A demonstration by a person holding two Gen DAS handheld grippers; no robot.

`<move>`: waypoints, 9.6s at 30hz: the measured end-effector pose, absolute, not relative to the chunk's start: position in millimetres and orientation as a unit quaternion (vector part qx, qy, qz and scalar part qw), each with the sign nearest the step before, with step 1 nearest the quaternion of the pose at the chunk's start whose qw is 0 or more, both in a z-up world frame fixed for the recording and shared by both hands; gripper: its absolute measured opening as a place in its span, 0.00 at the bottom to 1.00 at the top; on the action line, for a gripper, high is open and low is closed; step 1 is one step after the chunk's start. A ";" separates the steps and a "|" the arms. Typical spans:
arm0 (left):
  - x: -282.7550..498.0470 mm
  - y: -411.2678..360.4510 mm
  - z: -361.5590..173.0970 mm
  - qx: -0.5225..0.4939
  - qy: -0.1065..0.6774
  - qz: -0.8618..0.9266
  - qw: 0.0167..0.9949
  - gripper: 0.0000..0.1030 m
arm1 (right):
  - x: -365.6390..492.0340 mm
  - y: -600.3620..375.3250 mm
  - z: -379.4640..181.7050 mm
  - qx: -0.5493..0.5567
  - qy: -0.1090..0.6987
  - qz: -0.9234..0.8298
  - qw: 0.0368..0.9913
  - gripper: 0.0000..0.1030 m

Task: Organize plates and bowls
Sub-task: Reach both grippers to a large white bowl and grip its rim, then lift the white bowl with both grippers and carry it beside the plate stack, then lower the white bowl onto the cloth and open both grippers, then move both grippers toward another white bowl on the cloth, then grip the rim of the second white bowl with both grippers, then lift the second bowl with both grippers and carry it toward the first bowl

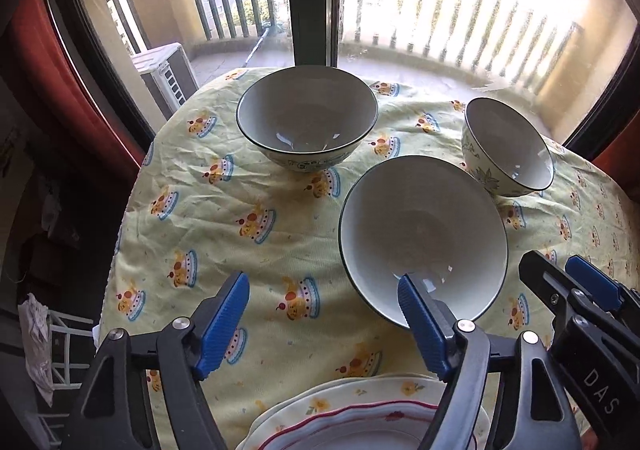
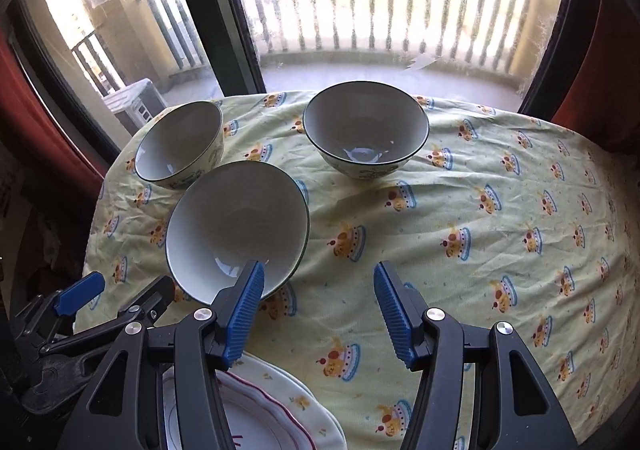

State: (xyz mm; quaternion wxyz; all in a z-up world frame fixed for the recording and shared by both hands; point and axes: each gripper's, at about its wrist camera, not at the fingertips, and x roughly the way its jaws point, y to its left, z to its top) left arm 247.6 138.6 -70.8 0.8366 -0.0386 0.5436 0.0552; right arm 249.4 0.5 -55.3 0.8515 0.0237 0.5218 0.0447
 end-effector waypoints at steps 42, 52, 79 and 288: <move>221.0 88.9 -46.1 -0.012 0.520 -0.061 0.852 0.25 | 223.8 -17.1 -29.9 0.061 0.493 -0.006 0.868 0.14; 165.7 43.2 -26.4 0.018 0.508 -0.132 0.851 0.25 | 144.3 -59.2 -5.8 0.088 0.480 -0.080 0.869 0.14; 89.3 -58.6 -101.4 0.010 0.557 -0.061 0.828 0.25 | 81.5 -167.4 -76.1 0.064 0.543 -0.031 0.837 0.14; 94.0 -50.8 -41.8 0.010 0.493 -0.040 0.869 0.27 | 96.0 -166.6 -12.2 0.051 0.486 -0.013 0.872 0.14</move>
